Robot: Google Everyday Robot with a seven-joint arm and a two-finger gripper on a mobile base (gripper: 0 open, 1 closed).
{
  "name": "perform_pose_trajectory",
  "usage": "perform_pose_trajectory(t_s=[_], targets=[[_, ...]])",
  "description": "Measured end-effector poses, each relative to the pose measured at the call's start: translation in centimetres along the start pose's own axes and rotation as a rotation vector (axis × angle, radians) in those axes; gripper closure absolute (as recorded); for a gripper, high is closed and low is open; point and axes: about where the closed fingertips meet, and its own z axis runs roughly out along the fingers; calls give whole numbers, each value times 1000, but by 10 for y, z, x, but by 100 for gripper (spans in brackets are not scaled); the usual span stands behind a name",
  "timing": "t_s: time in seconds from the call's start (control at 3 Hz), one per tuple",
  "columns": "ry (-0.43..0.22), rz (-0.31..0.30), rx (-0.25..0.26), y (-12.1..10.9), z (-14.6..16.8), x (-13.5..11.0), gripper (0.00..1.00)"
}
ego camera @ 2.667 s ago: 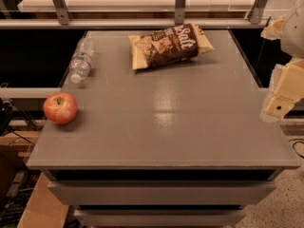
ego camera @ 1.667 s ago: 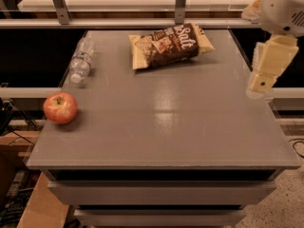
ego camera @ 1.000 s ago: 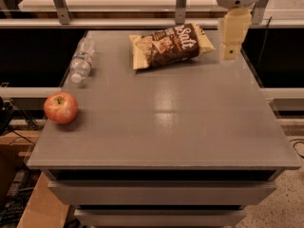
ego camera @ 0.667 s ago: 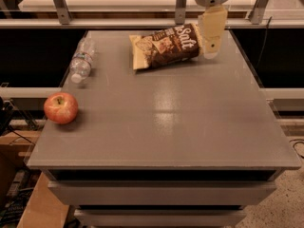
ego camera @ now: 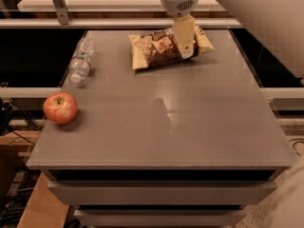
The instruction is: Move brown chip bag near apple
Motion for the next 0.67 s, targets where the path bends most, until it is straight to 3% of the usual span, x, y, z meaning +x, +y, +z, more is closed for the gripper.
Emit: perform_pose_trajectory(t_s=[0.67], targets=[[42, -9, -71, -34, 61, -17, 0]])
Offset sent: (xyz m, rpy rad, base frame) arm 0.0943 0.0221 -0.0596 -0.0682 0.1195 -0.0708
